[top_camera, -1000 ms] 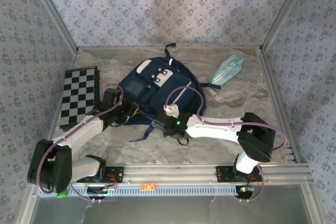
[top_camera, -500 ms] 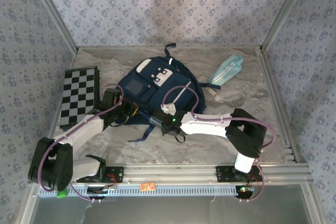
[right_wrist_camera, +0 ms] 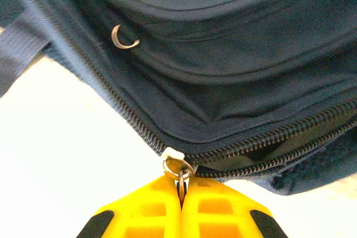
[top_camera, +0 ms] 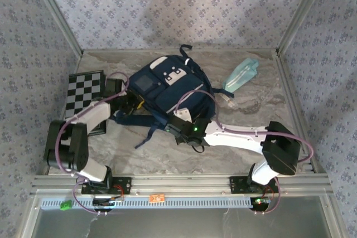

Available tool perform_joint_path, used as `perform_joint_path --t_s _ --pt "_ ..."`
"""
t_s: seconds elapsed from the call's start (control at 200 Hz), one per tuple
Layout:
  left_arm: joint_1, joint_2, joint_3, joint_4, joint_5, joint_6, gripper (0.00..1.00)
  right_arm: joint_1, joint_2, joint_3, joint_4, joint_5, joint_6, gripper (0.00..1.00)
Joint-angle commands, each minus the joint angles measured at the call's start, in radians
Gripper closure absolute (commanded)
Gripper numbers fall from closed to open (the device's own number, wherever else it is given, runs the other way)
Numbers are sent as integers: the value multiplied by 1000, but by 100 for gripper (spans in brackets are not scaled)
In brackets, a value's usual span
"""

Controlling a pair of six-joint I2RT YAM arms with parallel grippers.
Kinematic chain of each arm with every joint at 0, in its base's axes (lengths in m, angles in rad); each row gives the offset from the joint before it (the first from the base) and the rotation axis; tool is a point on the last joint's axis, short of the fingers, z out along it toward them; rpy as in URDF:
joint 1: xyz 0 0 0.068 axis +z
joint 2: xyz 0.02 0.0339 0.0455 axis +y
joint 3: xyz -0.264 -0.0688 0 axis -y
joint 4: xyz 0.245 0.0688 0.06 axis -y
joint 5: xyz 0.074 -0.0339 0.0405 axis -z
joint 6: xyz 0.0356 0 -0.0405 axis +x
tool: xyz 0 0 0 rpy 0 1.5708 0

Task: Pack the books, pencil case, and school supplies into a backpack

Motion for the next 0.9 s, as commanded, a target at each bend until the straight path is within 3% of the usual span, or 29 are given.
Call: perform_joint_path --t_s 0.0,0.1,0.32,0.415,0.55,0.665,0.77,0.895 --pt "51 78 99 131 28 100 100 27 66 102 5 -97 -70 100" --pt "86 97 98 134 56 117 97 21 152 221 41 -123 -41 100" --pt "102 -87 -55 75 67 143 58 -11 178 208 94 -131 26 100" --pt "102 -202 -145 21 49 105 47 -16 179 202 111 -139 32 100" --pt "74 -356 -288 25 33 -55 41 -16 186 200 105 -125 41 100" --pt "-33 -448 -338 37 -42 -160 38 -15 187 197 105 -121 49 100" --pt "-136 -461 -356 78 -114 -250 37 -15 185 190 111 -124 53 100" --pt "-187 -407 -337 121 -156 -292 38 -13 187 187 120 -125 52 100"
